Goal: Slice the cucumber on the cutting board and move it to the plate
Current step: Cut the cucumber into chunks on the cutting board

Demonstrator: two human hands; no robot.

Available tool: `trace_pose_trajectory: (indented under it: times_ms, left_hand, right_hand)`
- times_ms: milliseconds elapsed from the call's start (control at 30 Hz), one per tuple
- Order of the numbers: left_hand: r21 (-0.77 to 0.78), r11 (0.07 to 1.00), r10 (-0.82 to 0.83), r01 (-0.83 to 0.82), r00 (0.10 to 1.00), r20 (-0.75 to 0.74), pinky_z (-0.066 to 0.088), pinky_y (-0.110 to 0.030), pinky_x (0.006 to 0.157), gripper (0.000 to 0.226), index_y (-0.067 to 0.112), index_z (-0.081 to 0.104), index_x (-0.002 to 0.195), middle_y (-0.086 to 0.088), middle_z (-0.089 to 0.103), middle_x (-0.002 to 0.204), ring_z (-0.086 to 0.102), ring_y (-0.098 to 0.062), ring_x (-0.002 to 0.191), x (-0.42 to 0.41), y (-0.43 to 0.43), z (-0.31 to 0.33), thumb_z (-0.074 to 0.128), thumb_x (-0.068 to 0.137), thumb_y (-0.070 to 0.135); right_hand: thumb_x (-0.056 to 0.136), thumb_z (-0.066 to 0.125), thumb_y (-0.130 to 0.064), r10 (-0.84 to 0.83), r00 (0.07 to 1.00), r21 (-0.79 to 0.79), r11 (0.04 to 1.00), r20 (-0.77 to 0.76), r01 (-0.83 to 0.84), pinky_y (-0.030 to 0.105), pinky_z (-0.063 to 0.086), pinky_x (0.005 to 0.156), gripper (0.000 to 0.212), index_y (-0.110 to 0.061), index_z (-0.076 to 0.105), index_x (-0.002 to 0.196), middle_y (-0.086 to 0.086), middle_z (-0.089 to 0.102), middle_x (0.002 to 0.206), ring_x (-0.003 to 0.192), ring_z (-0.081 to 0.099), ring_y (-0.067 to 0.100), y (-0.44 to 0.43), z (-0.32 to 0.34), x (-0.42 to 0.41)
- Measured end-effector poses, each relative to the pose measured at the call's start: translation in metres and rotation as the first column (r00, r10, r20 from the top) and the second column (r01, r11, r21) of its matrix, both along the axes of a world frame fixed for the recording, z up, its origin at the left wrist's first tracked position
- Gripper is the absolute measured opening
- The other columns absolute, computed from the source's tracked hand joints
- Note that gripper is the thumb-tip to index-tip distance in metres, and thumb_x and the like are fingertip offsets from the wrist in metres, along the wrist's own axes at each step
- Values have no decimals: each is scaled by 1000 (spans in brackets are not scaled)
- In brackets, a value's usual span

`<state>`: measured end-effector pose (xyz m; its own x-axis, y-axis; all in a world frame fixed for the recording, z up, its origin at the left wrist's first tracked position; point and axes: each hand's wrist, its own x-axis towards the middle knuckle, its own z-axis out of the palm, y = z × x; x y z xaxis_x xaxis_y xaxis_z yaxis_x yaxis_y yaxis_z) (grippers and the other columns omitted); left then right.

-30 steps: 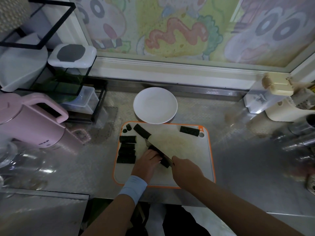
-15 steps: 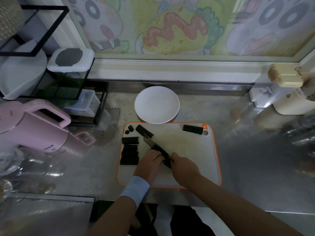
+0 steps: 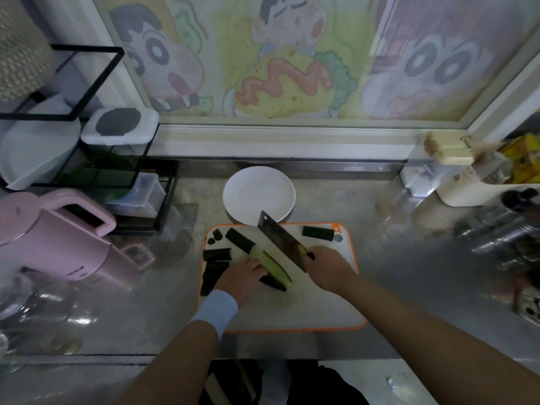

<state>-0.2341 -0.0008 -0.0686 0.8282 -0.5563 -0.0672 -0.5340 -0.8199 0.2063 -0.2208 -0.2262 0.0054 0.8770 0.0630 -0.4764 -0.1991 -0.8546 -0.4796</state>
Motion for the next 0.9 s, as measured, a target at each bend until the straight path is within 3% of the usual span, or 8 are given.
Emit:
trace_pose_trajectory:
  times_ms: [67, 133, 300, 400, 467, 600, 767, 900]
  left_hand:
    - [-62, 998, -23, 25, 999, 29, 55, -36, 65, 43, 14, 68, 99, -9, 63, 106, 61, -28, 91, -1, 10, -3, 71, 63, -8]
    - [-46, 997, -56, 58, 997, 58, 55, -34, 60, 37, 15, 68, 96, -8, 63, 102, 62, -26, 84, 4, 15, 2, 76, 65, -2]
    - [33, 999, 12, -14, 998, 69, 51, -35, 70, 38, 13, 64, 105, -8, 59, 104, 58, -27, 92, 49, -3, 15, 74, 70, 2]
    - [120, 993, 20, -19, 1000, -12, 41, -37, 90, 31, 14, 53, 125, -9, 50, 123, 47, -28, 113, 71, -28, 13, 51, 93, 14]
    - [177, 984, 28, -19, 998, -48, 34, -35, 97, 34, 15, 48, 131, -8, 46, 130, 42, -26, 120, 85, -41, 6, 44, 97, 19]
    - [223, 974, 58, -37, 994, -88, 39, -38, 91, 34, 13, 50, 129, -9, 48, 129, 44, -28, 115, 108, -46, -4, 46, 96, 22]
    - [53, 994, 89, -91, 995, 51, 51, -38, 63, 34, 10, 67, 100, -8, 61, 92, 57, -29, 81, 105, -22, 5, 77, 68, 10]
    - [66, 978, 204, -199, 977, -64, 47, -42, 89, 51, 15, 61, 118, -7, 57, 121, 53, -31, 109, 87, 14, 12, 67, 69, 6]
  right_hand:
    - [95, 41, -29, -25, 1000, 15, 1000, 16, 25, 27, 39, 53, 26, -19, 56, 76, 2, 59, 70, 65, 58, 19, -3, -2, 1]
    - [96, 41, -30, -46, 998, 15, 999, 38, 45, 27, 37, 51, 25, -19, 56, 79, 2, 58, 69, 63, 57, 19, -7, -5, 6]
    - [99, 41, -33, -36, 985, -52, 998, 171, 45, 29, 40, 51, 23, -20, 55, 88, -3, 54, 68, 59, 53, 16, -18, -10, 22]
    - [99, 40, -34, -12, 977, -87, 996, 212, 31, 31, 40, 54, 21, -22, 51, 86, -4, 45, 67, 58, 47, 18, -25, -18, 31]
    - [98, 40, -36, 20, 973, -107, 994, 228, 4, 33, 42, 57, 17, -26, 47, 85, -2, 45, 67, 65, 47, 25, -30, -26, 40]
    - [97, 39, -39, 58, 968, -90, 995, 243, -37, 37, 49, 58, 20, -27, 55, 94, -5, 53, 65, 65, 53, 21, -38, -39, 55]
    - [98, 38, -39, 96, 962, -92, 993, 257, -75, 31, 39, 56, 21, -30, 56, 101, -9, 52, 66, 62, 53, 17, -31, -42, 73]
    - [99, 36, -39, 111, 963, -68, 993, 245, -97, 31, 34, 52, 20, -29, 53, 103, -7, 54, 71, 64, 51, 19, -14, -40, 79]
